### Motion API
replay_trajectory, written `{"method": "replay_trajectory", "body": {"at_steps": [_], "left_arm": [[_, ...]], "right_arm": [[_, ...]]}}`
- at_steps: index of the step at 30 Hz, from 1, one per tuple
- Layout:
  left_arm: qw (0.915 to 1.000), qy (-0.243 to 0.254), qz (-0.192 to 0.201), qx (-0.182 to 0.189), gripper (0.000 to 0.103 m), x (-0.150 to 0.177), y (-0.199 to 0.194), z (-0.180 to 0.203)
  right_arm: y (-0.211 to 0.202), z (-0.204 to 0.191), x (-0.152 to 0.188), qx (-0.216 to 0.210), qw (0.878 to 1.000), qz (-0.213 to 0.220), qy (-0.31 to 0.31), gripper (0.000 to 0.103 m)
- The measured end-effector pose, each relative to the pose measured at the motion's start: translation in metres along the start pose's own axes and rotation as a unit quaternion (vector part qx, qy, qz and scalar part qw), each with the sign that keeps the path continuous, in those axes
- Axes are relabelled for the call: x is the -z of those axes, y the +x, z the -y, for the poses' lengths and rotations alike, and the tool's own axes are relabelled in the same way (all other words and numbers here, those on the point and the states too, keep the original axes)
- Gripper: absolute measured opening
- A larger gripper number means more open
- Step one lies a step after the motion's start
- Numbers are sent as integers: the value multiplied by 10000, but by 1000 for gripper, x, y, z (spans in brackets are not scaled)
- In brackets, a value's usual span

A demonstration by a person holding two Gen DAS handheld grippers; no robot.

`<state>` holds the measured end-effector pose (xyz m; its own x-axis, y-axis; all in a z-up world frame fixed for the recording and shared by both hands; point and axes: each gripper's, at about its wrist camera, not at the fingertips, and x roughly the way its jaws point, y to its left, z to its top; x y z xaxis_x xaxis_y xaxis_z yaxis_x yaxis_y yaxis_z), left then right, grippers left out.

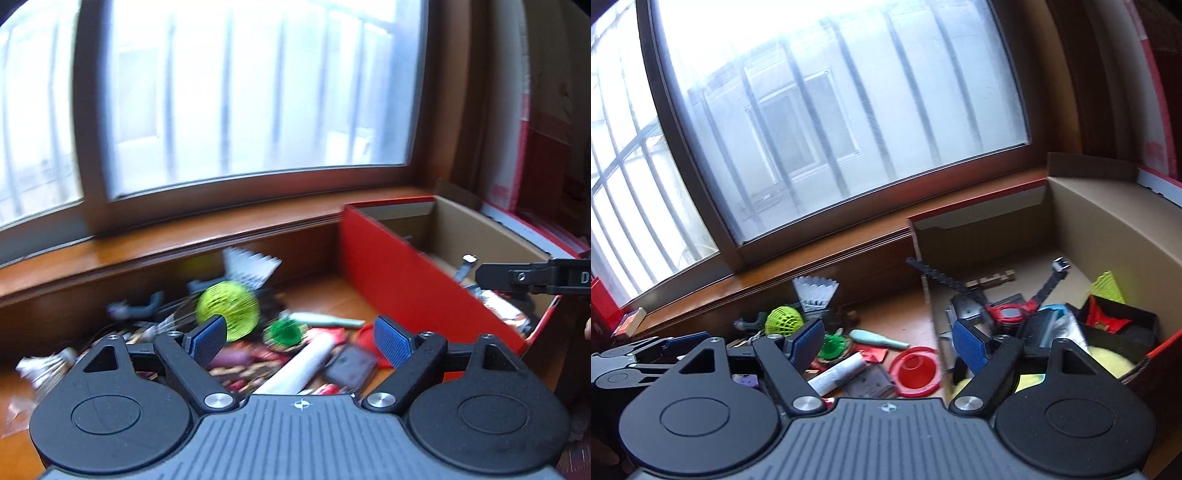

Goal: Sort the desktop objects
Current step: 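Bring both tools back over the object pile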

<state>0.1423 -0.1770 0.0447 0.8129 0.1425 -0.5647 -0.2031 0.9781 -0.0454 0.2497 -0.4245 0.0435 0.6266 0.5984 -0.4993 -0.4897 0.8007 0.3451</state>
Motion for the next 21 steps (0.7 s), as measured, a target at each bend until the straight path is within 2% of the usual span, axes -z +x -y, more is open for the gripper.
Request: {"method": "replay_trajectory", "body": {"at_steps": [4,9,15,21], "left_arm": [[9991,-213,-179,-306,88,21,-13,-43],[9972,-377,-399,-505,88,50,-24,-91],[9956,-381,-540,-662,88,66,-21,-139],[9941,-499,-658,-702,87,78,-2,-186]], "right_arm": [[17,-43,14,-215,9993,-284,-101,79],[38,-93,39,-424,9966,-688,-145,79],[68,-143,67,-563,9915,-1167,-135,79],[89,-181,83,-518,9879,-1435,-291,79]]}}
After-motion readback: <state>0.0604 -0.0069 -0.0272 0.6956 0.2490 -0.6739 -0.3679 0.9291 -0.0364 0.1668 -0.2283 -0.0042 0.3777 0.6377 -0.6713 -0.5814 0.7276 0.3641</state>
